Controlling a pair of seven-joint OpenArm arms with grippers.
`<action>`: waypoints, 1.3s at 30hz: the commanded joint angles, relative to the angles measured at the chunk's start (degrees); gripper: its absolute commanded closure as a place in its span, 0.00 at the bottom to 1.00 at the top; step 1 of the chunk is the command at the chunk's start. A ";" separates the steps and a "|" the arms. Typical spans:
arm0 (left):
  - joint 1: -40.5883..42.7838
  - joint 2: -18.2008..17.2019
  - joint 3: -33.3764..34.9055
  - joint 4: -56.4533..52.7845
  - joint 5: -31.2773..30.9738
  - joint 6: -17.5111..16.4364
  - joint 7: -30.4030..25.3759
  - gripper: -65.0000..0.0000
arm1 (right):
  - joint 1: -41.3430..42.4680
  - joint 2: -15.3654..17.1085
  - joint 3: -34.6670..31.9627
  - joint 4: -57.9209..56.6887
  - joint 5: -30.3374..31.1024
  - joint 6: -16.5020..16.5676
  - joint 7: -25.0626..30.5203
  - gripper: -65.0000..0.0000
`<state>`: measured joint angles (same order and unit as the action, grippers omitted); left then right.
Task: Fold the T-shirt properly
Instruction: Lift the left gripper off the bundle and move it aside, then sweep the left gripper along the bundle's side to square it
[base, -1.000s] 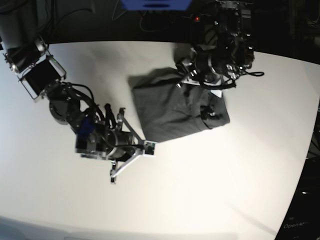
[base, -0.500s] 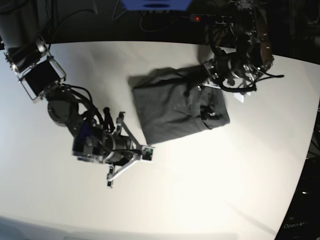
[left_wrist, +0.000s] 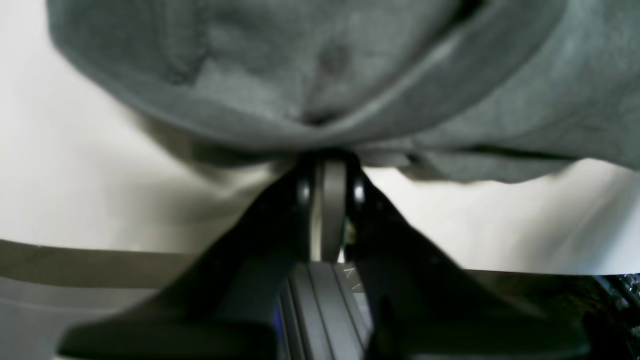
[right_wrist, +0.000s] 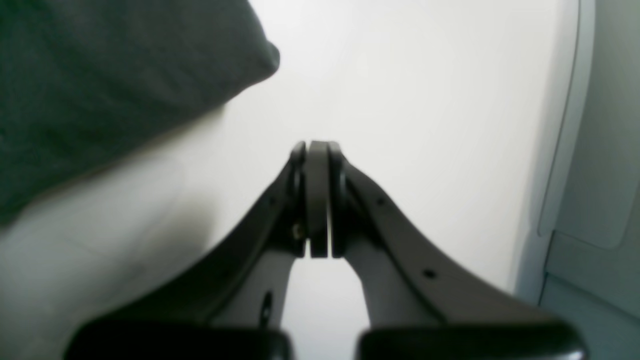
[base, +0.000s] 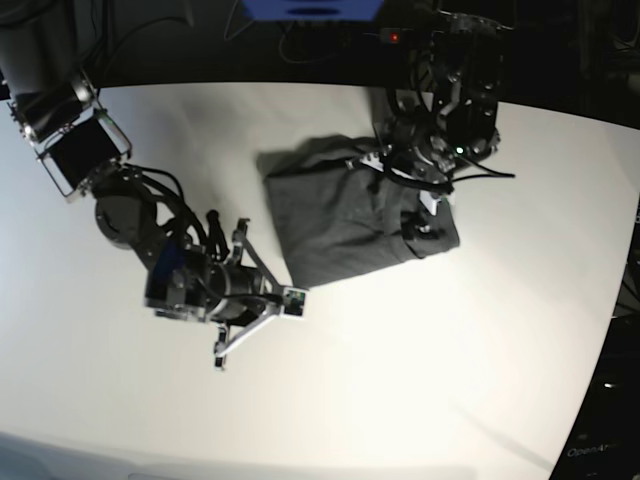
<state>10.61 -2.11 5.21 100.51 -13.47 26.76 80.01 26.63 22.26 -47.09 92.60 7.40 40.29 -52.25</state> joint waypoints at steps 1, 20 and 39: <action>0.33 -0.31 0.11 -0.51 1.21 -0.08 -0.01 0.96 | 1.63 0.38 0.63 0.90 -0.32 -0.29 0.60 1.00; -0.72 -7.78 -0.42 -0.51 1.30 -0.08 -0.32 0.96 | 1.63 0.38 0.72 0.90 -0.41 -0.29 0.60 1.00; -10.48 -7.61 -0.07 -13.70 1.39 -0.08 -12.71 0.96 | -2.59 5.04 12.85 0.99 -0.41 -0.29 0.78 1.00</action>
<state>-0.75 -9.52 5.06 88.07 -12.82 26.15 65.12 22.22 26.76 -34.92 92.68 7.44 40.49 -52.05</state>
